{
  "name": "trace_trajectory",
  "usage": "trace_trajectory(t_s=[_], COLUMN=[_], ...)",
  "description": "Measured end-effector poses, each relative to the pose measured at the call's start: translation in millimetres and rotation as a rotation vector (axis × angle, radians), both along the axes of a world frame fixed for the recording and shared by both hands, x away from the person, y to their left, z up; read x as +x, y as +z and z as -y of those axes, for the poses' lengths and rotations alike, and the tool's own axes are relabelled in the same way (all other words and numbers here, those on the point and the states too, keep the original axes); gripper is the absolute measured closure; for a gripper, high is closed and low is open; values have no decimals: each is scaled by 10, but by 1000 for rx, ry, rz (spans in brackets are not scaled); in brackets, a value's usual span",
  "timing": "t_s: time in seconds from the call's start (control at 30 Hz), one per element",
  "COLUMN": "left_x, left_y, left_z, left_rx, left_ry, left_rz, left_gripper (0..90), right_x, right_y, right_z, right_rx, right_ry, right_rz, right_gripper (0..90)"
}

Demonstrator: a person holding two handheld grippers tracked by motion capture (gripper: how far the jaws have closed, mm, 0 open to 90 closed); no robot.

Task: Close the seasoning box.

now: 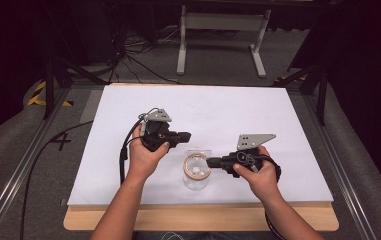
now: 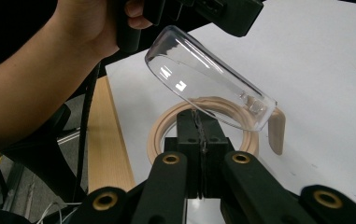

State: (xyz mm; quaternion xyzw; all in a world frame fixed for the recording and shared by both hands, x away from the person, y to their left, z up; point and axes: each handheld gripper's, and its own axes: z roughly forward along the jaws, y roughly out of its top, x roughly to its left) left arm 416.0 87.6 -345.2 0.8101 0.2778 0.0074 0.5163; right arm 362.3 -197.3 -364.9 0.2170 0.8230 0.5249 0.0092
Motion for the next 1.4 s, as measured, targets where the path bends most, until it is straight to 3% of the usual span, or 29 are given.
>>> trace_trajectory(t_s=[0.3,0.73,1.0,1.4], left_x=[8,7,4,13], left_y=[16,25,23,21], left_z=[-80,-158,-161,-170], left_rx=[-3,-17,-11,-14], left_ry=[-20,1,7,12], left_rz=[2,4,1,7], left_gripper=[830,828,831,817], right_x=[-13,-54,-59,-69], right_y=[-8,-34,-81,-106], right_z=[-6,-47,-75,-72], right_rx=[-22,-108,-153,-200], right_ry=[23,69,98,105], right_rz=[-10,-38,-80,-111], right_gripper=[898,898,899,899])
